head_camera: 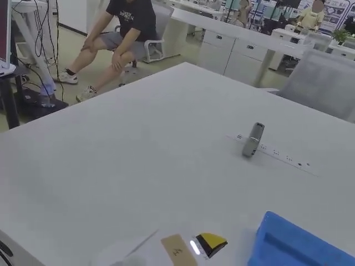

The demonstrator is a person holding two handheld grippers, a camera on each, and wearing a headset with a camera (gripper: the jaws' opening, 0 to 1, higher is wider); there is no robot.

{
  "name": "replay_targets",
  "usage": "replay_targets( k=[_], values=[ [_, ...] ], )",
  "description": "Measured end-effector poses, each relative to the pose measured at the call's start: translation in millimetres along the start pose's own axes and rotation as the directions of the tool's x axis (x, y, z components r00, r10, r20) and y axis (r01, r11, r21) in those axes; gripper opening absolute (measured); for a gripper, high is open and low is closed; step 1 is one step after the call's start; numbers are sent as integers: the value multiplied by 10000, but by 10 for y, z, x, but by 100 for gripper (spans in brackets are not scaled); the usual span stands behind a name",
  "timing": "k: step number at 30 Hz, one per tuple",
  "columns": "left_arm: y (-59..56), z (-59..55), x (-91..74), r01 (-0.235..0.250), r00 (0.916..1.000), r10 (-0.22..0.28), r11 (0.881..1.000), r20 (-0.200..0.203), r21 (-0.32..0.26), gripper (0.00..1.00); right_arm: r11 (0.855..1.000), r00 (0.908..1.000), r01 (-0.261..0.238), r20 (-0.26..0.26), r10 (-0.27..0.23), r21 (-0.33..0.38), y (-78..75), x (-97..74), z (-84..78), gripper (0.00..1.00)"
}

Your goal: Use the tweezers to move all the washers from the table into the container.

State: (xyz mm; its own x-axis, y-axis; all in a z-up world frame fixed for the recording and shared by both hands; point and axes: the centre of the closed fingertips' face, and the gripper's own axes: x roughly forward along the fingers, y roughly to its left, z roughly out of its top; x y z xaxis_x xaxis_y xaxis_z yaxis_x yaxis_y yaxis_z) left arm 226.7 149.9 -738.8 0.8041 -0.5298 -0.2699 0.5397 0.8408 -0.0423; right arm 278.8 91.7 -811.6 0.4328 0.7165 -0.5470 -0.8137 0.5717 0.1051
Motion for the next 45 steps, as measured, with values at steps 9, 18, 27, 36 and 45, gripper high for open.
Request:
replay_targets(
  k=[9,18,27,36,45],
  values=[
    [5,0,3,2,10000,-2,10000,-3,-5,43,9993,9999,-125,-111,121,-348,32,44,-97,4],
    [5,-5,3,13,10000,-13,10000,-22,24,43,9882,9993,-273,-295,231,-1505,91,22,-122,3],
    [4,-10,4,29,10000,-29,10000,-32,12,43,9987,9998,-182,67,186,-484,55,-16,23,3],
    [-9,-11,5,98,9999,-97,9999,-58,47,41,9998,9943,156,1059,-140,-141,-105,-125,422,3],
    [-20,-16,6,165,9998,-165,9999,-86,31,40,9987,9883,504,1441,-502,27,-309,-68,600,3]
  ],
)
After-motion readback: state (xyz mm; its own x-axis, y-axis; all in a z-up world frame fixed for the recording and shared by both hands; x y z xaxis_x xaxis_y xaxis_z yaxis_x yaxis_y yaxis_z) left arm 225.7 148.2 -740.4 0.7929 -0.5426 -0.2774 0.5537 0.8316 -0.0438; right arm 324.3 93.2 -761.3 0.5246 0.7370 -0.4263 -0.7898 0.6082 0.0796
